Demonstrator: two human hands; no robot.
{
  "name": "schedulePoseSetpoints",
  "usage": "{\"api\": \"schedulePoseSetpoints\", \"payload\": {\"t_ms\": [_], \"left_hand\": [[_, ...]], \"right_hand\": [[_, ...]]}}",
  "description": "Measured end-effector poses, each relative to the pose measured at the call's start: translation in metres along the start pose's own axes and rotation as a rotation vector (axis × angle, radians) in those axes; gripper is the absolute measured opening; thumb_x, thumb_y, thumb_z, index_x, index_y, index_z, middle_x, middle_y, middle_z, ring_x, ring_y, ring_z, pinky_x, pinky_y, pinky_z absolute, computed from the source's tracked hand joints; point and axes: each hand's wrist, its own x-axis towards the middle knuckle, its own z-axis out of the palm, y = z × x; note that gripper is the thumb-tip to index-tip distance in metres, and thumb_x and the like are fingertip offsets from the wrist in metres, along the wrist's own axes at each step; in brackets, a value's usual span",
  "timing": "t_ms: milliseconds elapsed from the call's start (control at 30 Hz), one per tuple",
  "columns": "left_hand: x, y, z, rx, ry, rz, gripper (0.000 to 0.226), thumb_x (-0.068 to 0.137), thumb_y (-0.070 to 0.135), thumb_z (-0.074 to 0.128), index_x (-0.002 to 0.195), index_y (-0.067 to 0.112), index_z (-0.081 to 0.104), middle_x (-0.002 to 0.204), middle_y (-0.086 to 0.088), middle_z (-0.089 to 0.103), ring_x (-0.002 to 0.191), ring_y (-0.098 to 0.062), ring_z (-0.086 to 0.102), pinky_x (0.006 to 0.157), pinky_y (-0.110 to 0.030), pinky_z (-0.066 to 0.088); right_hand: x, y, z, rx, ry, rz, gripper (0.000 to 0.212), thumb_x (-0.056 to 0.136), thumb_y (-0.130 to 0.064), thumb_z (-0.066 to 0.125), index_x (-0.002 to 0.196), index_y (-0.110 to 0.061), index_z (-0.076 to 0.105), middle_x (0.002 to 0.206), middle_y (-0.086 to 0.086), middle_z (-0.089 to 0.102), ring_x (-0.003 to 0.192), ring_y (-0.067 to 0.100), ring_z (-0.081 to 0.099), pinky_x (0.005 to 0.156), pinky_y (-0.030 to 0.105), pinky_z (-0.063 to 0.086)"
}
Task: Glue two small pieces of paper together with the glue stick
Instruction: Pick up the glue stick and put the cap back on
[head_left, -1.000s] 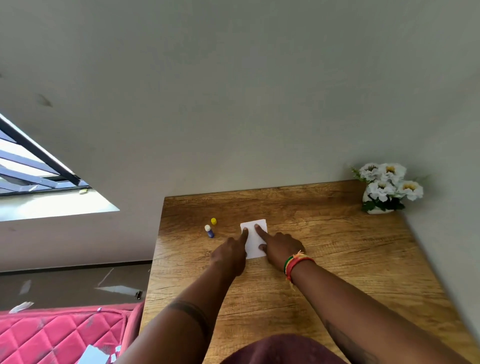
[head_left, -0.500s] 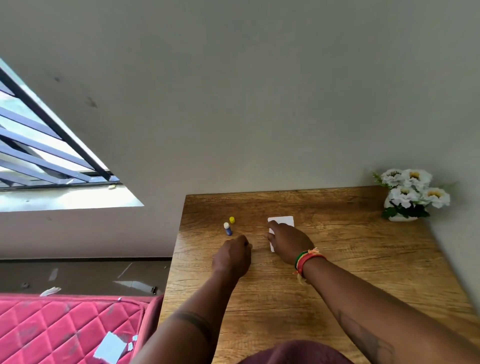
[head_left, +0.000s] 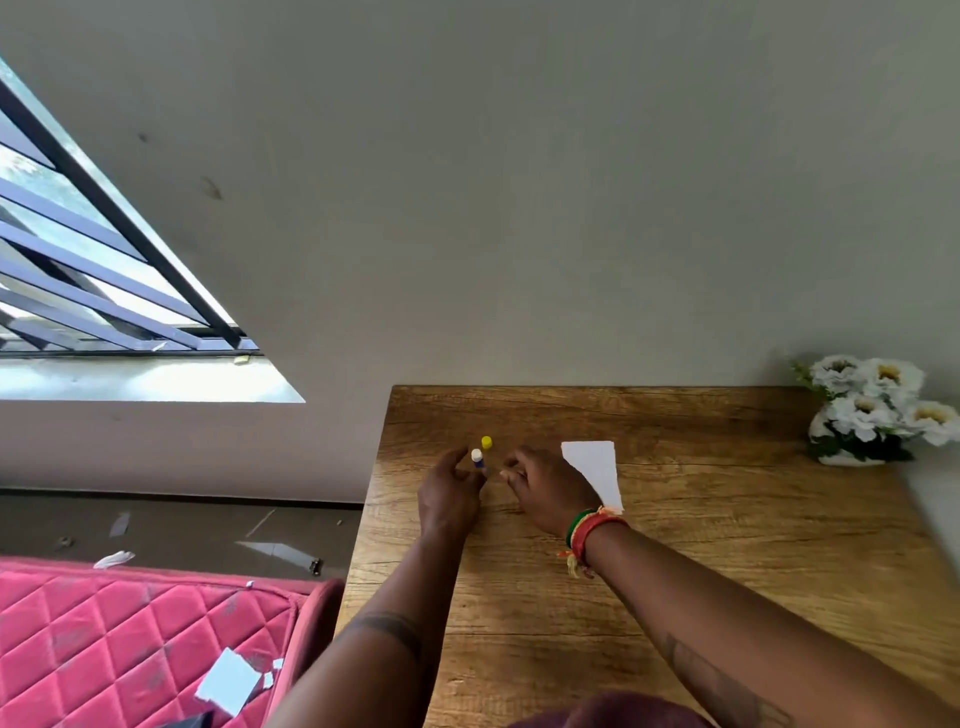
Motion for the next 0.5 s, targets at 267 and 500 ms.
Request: {"api": "schedulePoseSetpoints", "payload": {"t_ms": [267,500], "left_hand": [[-0.001,0.020,0.017,-0.032,-0.047,0.086,0.015,0.090,0.038,0.076,0.100,0.028,0.080,0.066,0.028,0.066,0.064,0.011,0.061,0.059,-0.017,0.040],[-0.009,0.046,0.027,-0.240,-0.191,0.056,0.013,0.086,0.039,0.081,0.094,0.028,0.082,0.067,0.015,0.072,0.063,-0.006,0.057,0.064,-0.031,0.047]], "right_hand": [[0.001,0.011,-0.010,0.102,-0.074,0.031,0.033,0.102,-0.032,0.050,0.130,-0.023,0.062,0.125,0.005,0.065,0.107,0.022,0.063,0.090,0.039,0.053],[-0.007,0.025,-0.030,0.362,-0.087,0.168,0.017,0.099,-0.026,0.060,0.108,-0.022,0.074,0.087,-0.009,0.070,0.081,0.014,0.064,0.070,0.030,0.049]]}}
